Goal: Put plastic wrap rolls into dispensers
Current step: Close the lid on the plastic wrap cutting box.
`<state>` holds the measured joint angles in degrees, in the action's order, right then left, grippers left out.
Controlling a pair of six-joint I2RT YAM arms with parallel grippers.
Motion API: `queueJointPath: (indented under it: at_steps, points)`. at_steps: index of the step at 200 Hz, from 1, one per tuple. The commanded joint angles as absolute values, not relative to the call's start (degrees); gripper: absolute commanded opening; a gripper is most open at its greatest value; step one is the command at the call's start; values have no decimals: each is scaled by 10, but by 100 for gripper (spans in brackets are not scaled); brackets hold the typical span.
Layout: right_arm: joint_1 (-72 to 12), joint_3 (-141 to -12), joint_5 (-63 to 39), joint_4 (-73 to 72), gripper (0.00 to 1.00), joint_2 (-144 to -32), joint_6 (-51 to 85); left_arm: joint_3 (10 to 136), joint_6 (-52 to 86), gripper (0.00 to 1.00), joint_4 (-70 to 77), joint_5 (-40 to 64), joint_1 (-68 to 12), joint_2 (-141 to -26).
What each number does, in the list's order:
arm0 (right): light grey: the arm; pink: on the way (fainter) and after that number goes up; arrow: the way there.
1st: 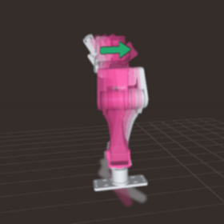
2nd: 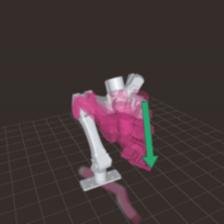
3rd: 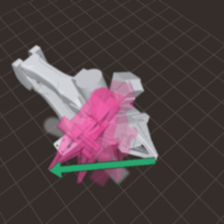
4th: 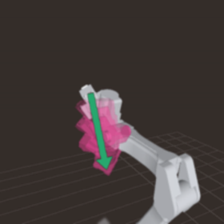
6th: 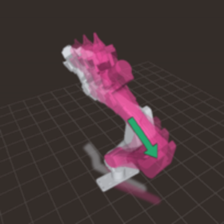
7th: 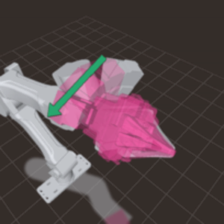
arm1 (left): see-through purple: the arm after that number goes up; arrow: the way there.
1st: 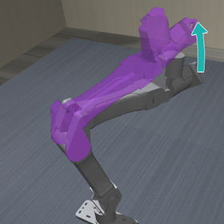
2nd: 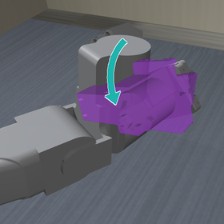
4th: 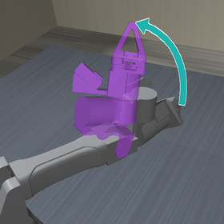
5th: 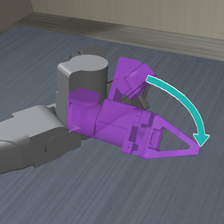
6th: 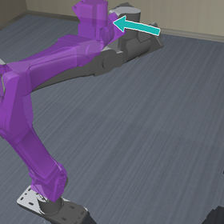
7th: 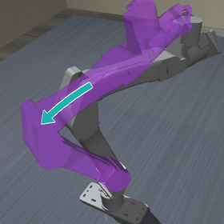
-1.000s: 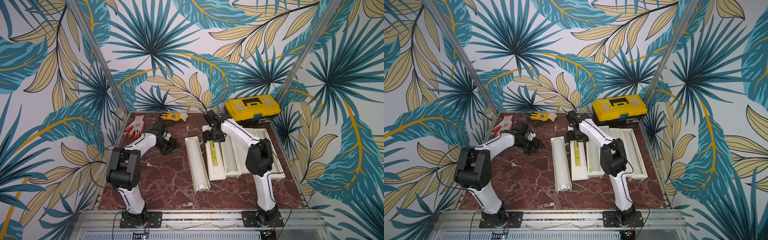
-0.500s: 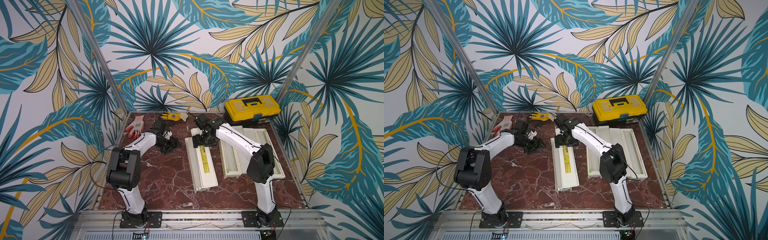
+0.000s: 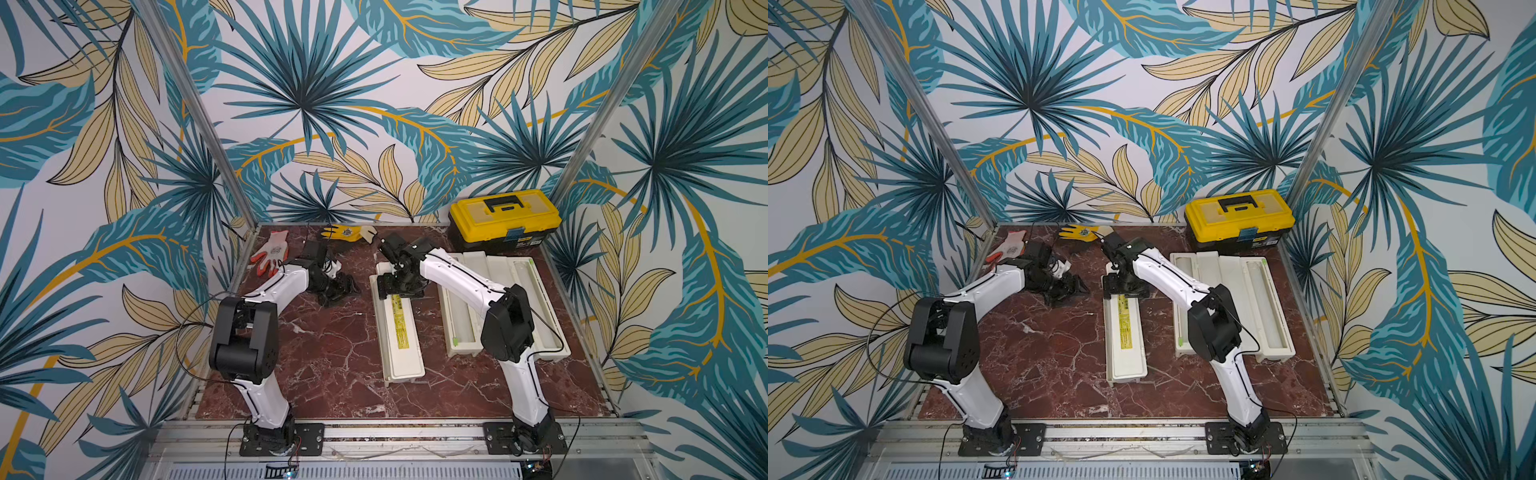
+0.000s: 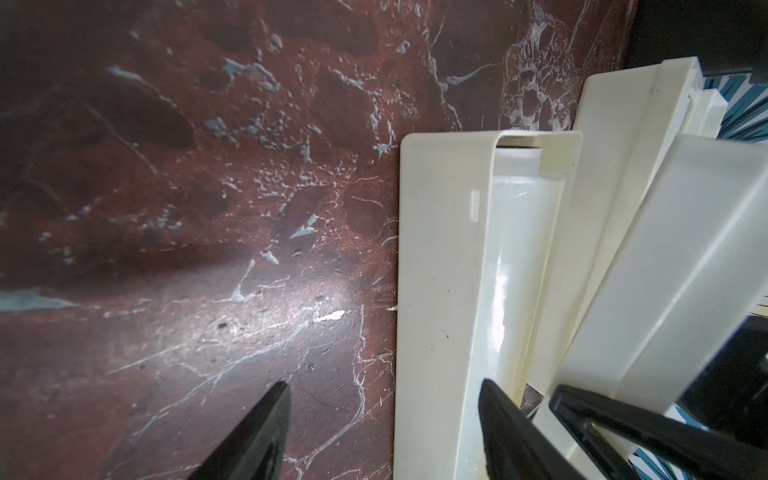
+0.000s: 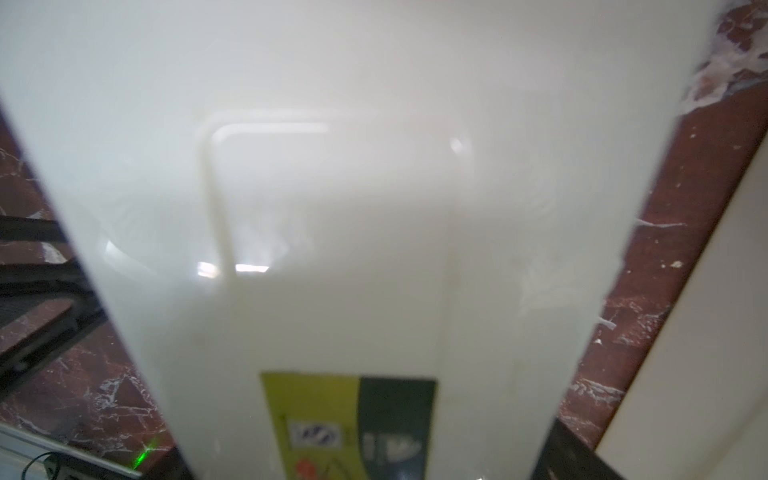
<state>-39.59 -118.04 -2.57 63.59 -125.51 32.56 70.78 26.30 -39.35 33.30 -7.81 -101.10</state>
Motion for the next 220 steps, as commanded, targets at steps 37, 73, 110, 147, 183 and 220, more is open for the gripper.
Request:
queueJointPath:
  at_steps: [37,73,110,147,183,220]
  points:
    - [-399,-1225,-22,678,75,-1270,354,676,254,73,-392,342,-74,-1013]
    - [-400,-1229,-18,686,76,-1288,354,662,255,73,-388,344,-74,-1011]
    - [-406,-1233,-9,683,76,-1296,350,656,257,73,-386,343,-74,-1008]
    - [-411,-1248,-1,691,76,-1310,348,655,258,73,-385,343,-74,-1008]
    - [-415,-1248,9,677,76,-1305,357,652,260,73,-384,342,-74,-1007]
    - [-417,-1251,4,672,80,-1315,354,647,263,73,-379,344,-74,-1008]
